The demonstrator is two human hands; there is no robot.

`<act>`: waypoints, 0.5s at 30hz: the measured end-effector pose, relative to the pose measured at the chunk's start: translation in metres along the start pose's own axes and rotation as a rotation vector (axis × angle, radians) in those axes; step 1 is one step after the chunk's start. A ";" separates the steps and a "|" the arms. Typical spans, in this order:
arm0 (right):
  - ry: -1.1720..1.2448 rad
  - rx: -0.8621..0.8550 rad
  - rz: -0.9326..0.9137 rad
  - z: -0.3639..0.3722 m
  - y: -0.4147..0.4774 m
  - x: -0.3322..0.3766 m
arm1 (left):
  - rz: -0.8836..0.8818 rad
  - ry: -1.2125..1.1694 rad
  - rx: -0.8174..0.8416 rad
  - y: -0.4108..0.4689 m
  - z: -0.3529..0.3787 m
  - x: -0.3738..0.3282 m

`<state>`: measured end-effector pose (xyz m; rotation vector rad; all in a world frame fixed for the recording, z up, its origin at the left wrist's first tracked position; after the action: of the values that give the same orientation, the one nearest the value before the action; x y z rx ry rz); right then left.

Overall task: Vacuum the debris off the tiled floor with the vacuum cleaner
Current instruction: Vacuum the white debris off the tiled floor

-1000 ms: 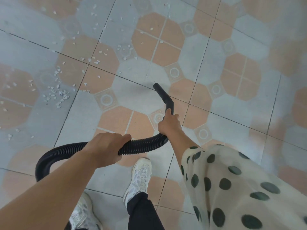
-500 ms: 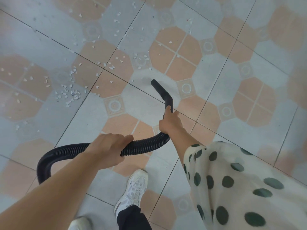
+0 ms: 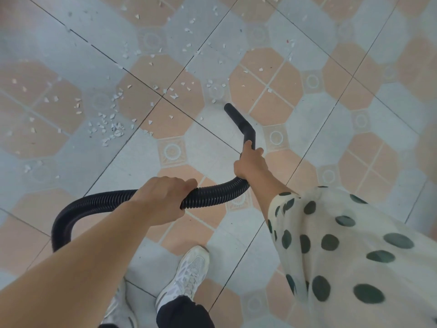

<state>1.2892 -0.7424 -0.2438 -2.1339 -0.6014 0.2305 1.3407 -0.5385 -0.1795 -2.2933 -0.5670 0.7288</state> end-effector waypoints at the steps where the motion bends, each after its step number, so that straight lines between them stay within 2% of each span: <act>1: -0.013 0.011 -0.002 0.004 -0.003 -0.001 | 0.006 0.004 0.010 -0.003 0.003 0.000; 6: -0.067 0.053 -0.052 0.023 -0.010 0.016 | 0.007 0.020 0.023 -0.023 0.012 0.013; 15: -0.135 -0.005 -0.051 0.022 -0.012 0.040 | -0.013 -0.039 -0.048 -0.038 0.015 0.054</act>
<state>1.3117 -0.7006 -0.2455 -2.1169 -0.7345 0.3472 1.3637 -0.4751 -0.1813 -2.3217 -0.6239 0.7629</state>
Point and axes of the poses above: each hand's wrist, its own y-axis towards the middle knuckle, its own z-axis out of the palm, x = y × z, the point moved 5 cm from there along y, towards the middle knuckle, and after that the axes turned 5 degrees about x, right-handed, at the moved point
